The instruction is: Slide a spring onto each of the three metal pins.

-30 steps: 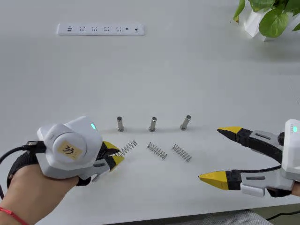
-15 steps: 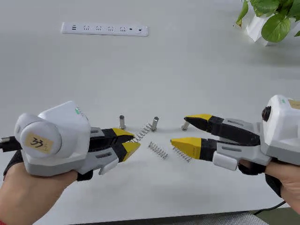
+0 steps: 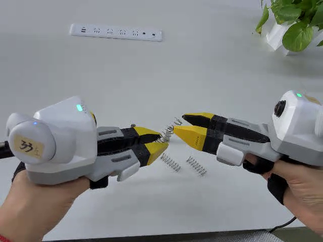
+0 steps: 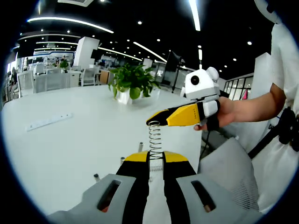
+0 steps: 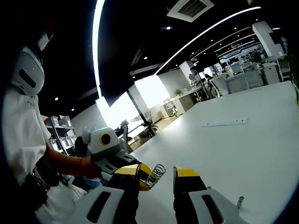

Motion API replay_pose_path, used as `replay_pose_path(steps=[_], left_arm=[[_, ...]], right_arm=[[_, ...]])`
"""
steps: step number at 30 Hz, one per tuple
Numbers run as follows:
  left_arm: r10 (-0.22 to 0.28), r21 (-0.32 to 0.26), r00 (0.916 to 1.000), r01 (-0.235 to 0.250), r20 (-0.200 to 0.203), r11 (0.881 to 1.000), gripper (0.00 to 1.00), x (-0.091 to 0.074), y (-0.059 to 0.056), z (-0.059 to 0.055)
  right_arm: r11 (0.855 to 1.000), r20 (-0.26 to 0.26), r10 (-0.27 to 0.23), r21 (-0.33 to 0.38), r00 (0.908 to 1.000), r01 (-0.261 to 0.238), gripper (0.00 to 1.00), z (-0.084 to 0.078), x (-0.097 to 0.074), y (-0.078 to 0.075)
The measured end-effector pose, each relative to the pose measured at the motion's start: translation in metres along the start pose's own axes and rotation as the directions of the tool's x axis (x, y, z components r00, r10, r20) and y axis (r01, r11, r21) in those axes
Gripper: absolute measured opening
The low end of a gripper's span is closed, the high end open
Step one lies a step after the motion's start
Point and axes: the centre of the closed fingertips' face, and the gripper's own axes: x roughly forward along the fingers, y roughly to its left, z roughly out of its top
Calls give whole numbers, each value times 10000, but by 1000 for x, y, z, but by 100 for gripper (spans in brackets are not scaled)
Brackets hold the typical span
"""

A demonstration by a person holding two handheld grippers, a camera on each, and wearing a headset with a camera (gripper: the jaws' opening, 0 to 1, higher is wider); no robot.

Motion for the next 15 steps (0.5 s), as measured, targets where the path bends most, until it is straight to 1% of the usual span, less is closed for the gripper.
replay_pose_path(steps=[3, 4, 6, 8, 15], left_arm=[[-106, -58, 9997, 107, 211, 9999, 7, 0, -3, 5], [-109, -46, 9997, 110, 231, 9999, 7, 0, -4, 5], [-147, -54, 9995, 148, 277, 9999, 7, 1, -4, 6], [-175, -69, 9994, 177, 302, 9998, 7, 1, -5, 7], [-266, -86, 9988, 269, 414, 9996, 7, 2, -7, 10]], right_arm=[[10000, -97, -6, -29, 10000, 6, 22, -1, 1, 1], [10000, -94, 18, 5, 10000, -18, 21, -1, 1, 2], [9998, 97, 115, 133, 9999, -116, 20, 2, 1, 4], [9995, 202, 168, 254, 9997, -173, 17, 5, 0, 2], [9996, 215, 159, 215, 9996, -163, 10, 5, -2, 4]])
